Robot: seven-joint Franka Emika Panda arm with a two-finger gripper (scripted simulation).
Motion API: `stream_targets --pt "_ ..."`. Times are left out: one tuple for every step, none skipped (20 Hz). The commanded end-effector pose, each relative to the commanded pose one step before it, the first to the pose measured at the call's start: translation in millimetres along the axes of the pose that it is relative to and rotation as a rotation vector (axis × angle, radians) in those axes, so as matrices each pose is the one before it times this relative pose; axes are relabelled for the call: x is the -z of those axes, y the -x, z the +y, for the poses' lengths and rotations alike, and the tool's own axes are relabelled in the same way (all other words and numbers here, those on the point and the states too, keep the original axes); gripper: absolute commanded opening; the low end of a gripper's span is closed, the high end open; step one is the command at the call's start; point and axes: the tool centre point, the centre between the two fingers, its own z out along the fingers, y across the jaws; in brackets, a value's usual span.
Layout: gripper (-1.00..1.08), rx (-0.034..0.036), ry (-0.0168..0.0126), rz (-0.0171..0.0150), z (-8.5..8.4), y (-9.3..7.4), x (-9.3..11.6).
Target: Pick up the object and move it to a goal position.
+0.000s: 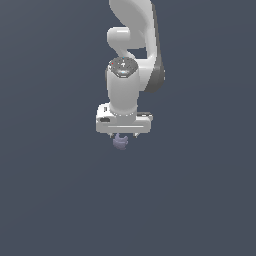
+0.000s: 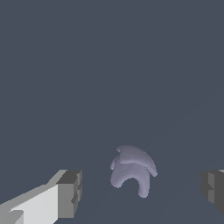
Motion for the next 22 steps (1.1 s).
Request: stream_targets --pt "1.0 0.0 0.0 0.0 0.01 0.0 0.0" --pt "1.0 0.00053 0.00042 0.00012 0.36 0.03 0.15" --pt "1.0 0.0016 0.00127 0.00035 1.03 0.09 0.45" --pt "1.0 0.00255 0.00203 0.00056 1.77 0.16 0.73" --pt "1.0 0.00356 0.00286 0.00076 2.45 0.24 1.01" --pt "1.0 0.00455 0.0037 0.00095 3.13 0.33 1.3" --pt "1.0 0.00476 0.00394 0.00096 3.35 0.38 1.37" --pt "1.0 0.00376 0.00318 0.00075 2.64 0.33 1.09" --pt "1.0 0.00263 0.00229 0.00052 1.99 0.25 0.79" --pt "1.0 0.0016 0.00146 0.00032 1.26 0.16 0.51" --pt "1.0 0.00067 0.0007 0.00015 0.43 0.06 0.23" --pt "1.0 -0.00054 -0.00042 -0.00009 -0.2 -0.04 -0.13" --pt "1.0 -0.00059 -0.00076 -0.00017 -0.61 -0.08 -0.27" --pt "1.0 0.00066 -0.00021 -0.00005 -0.27 -0.01 -0.13" --pt "1.0 0.00169 0.00002 -0.00001 0.05 0.07 -0.13" --pt "1.0 0.00293 0.00004 -0.00002 0.17 0.12 -0.21" --pt "1.0 0.00437 0.00003 -0.00003 0.11 0.16 -0.32" --pt "1.0 0.00565 -0.00003 -0.00006 0.11 0.21 -0.45" --pt "1.0 0.00697 -0.0001 -0.00009 0.07 0.26 -0.58" --pt "1.0 0.00823 -0.00016 -0.00011 0.08 0.3 -0.7" --pt "1.0 0.00944 -0.00021 -0.00012 0.06 0.35 -0.81" --pt "1.0 0.0106 -0.00025 -0.00014 0.04 0.39 -0.91"
